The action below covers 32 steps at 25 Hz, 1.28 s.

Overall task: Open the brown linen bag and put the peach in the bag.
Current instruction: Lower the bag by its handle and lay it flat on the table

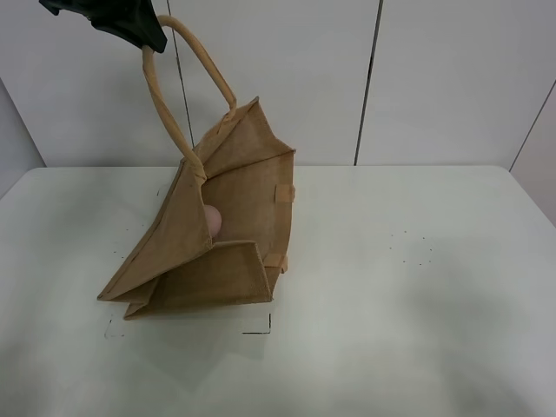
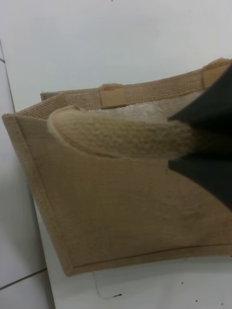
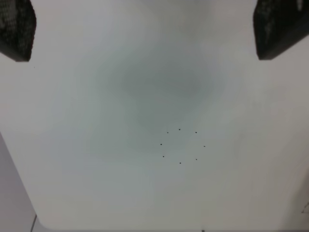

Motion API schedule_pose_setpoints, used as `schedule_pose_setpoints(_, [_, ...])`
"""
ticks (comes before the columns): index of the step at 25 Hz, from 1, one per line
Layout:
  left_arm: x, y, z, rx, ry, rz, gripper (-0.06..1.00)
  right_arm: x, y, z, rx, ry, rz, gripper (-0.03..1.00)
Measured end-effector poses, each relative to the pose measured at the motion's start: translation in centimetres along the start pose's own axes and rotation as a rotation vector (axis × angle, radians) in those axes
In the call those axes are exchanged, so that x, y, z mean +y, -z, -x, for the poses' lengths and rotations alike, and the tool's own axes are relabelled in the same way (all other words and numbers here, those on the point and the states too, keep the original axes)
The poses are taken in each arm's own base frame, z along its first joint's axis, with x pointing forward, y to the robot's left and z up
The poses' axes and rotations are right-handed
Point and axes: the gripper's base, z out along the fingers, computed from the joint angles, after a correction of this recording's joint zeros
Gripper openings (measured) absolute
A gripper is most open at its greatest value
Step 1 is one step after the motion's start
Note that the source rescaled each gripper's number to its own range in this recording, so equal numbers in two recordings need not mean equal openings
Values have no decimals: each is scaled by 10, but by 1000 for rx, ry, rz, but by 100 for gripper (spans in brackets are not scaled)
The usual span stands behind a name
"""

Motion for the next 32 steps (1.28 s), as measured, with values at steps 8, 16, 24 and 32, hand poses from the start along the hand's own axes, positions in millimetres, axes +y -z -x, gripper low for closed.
schedule_pose_setpoints(8, [0, -2, 0, 3, 0, 0, 0, 0, 0, 0, 0, 0, 0, 100])
schedule_pose_setpoints(16, [9, -68, -2, 138, 23, 1, 0, 0, 0, 0, 0, 0, 0, 100])
schedule_pose_setpoints(24, [17, -175, -25, 357, 90, -73, 0, 0, 0, 0, 0, 0, 0, 100])
schedule_pose_setpoints(32, [28, -245, -54, 508, 119, -71, 0, 0, 0, 0, 0, 0, 0, 100])
